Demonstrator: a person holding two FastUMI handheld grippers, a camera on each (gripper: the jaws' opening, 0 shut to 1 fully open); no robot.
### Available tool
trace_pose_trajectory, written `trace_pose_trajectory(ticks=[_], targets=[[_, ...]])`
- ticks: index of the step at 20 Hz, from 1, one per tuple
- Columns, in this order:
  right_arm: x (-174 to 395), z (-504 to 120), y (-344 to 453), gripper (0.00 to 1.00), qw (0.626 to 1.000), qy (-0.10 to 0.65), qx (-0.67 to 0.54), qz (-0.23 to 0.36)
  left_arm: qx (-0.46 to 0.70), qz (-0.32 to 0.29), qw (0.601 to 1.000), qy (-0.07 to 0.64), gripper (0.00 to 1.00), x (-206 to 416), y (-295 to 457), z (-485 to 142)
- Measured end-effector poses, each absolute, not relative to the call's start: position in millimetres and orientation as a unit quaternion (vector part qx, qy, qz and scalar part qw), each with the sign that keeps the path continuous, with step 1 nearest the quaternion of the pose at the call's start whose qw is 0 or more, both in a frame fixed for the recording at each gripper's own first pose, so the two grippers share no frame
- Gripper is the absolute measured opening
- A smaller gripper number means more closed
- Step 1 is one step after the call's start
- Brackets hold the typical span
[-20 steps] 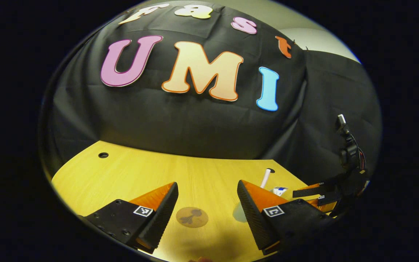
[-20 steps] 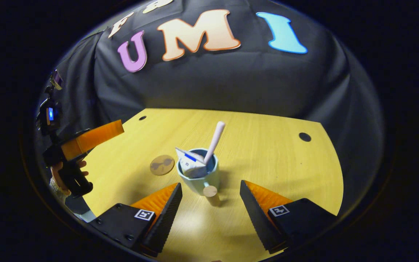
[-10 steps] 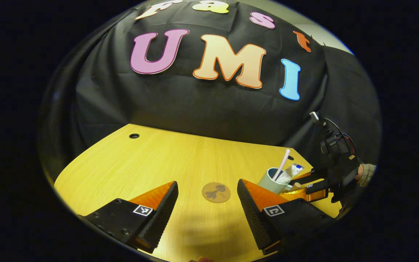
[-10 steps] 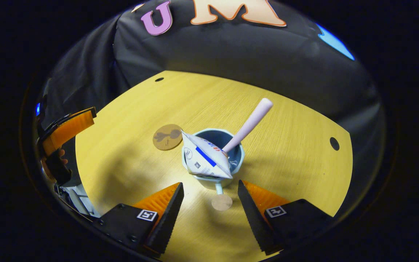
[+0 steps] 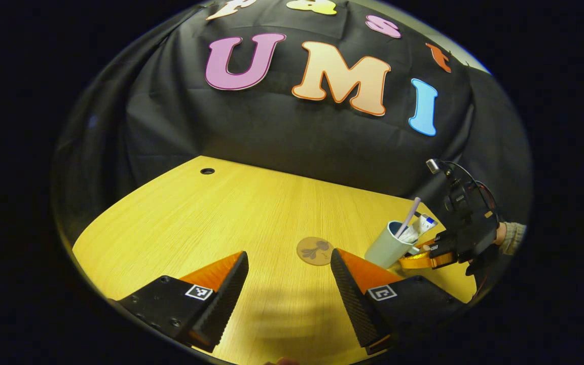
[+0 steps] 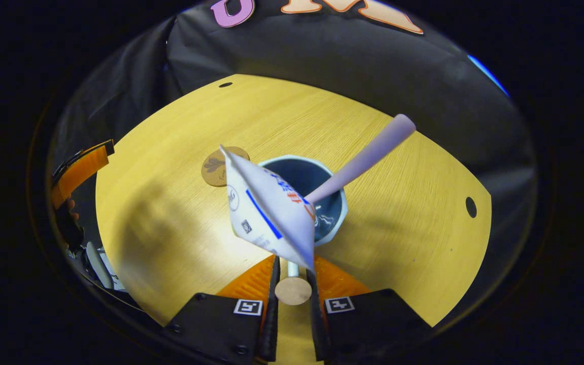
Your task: Put the toothbrush and toothpaste on the desktop into the cup, then pick up the cup and place it on the coaster on the desktop.
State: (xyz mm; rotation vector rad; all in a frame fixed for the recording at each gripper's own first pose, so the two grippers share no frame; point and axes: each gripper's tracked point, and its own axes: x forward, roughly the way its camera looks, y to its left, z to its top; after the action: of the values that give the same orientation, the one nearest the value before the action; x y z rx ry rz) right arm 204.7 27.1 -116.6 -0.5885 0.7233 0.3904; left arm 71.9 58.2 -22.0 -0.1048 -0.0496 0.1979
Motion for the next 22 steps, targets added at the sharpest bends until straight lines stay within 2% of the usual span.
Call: trace_pose_trajectory(ticks=[7, 9, 22], targets=[[205.0, -110.5, 29.0, 0.20, 0.876, 0.339, -0.289, 0.184, -0.059, 0.095, 0.993, -0.023, 0.94, 69.2, 52.1, -24.7], [202.5, -106.1, 36.8, 0.22, 0.876, 0.335, -0.295, 0.185, -0.060, 0.096, 0.993, -0.024, 0.94, 66.0, 52.7, -25.5], [218.2, -102.1, 166.3, 0.19, 0.873, 0.296, -0.301, 0.245, -0.088, 0.129, 0.988, -0.010, 0.94, 34.2, 85.5, -56.2]])
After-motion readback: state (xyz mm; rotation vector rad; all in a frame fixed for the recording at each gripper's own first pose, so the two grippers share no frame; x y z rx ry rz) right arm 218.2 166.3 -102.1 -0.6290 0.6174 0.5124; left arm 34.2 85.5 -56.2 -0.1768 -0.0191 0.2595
